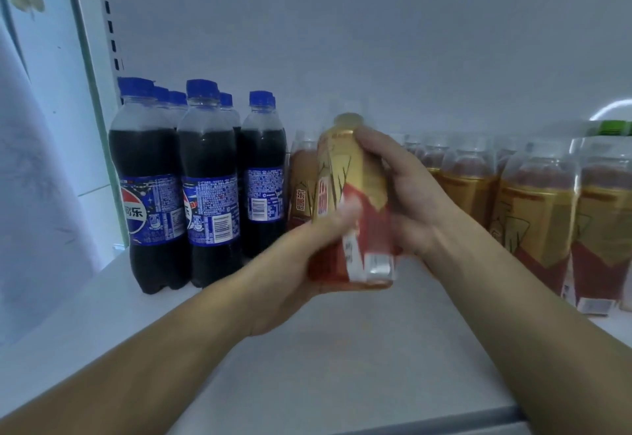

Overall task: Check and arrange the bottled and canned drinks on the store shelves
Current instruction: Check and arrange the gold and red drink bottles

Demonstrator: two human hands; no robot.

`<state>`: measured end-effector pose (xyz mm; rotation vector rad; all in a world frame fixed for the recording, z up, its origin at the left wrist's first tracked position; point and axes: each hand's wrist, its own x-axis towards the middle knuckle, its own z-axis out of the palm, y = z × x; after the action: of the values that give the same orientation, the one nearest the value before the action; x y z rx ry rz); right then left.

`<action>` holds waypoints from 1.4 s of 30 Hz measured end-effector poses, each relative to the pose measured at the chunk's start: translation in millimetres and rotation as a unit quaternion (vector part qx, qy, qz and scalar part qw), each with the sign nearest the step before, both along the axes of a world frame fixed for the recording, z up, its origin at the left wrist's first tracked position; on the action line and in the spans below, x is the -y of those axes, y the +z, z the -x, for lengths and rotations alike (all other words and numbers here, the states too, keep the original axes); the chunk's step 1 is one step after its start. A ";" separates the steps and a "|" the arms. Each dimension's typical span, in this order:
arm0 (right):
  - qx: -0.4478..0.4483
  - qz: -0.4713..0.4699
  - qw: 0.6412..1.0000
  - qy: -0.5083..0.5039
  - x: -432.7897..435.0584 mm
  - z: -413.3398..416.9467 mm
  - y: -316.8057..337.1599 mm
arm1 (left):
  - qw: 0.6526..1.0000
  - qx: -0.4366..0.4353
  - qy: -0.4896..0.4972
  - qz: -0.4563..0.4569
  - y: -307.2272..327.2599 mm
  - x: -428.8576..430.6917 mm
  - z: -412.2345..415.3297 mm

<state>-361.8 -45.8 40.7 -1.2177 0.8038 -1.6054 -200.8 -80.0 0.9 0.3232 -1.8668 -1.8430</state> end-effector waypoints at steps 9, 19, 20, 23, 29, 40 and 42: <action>-0.180 0.120 0.969 -0.119 1.4 -4.9 -7.2 | 0.960 -0.040 0.222 0.167 -10.4 17.9 1.1; -0.360 -0.066 0.909 -0.200 2.2 -7.4 -11.5 | 0.883 0.054 0.356 0.302 -12.9 30.8 -3.3; -0.376 -0.085 0.901 -0.201 1.0 -7.1 -11.8 | 0.878 0.066 0.360 0.308 -13.5 32.2 -3.8; -0.414 -0.115 0.876 -0.217 -1.0 -9.3 -13.6 | 0.874 0.107 0.361 0.308 -16.2 34.8 -4.5; -0.437 -0.127 0.853 -0.256 5.2 -15.6 -11.8 | 0.876 0.119 0.357 0.303 -19.3 30.2 -1.9; -0.364 -0.138 0.887 -0.248 35.8 -20.1 -21.3 | 0.899 0.122 0.308 0.287 -18.0 34.1 -1.5; -0.388 -0.133 0.875 -0.259 33.0 -21.4 -25.3 | 0.911 0.115 0.286 0.275 -18.4 33.7 -1.3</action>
<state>-340.4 -78.8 15.5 -1.5307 1.9323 -1.2922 -199.4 -113.7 -17.5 0.8031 -2.0600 -0.8796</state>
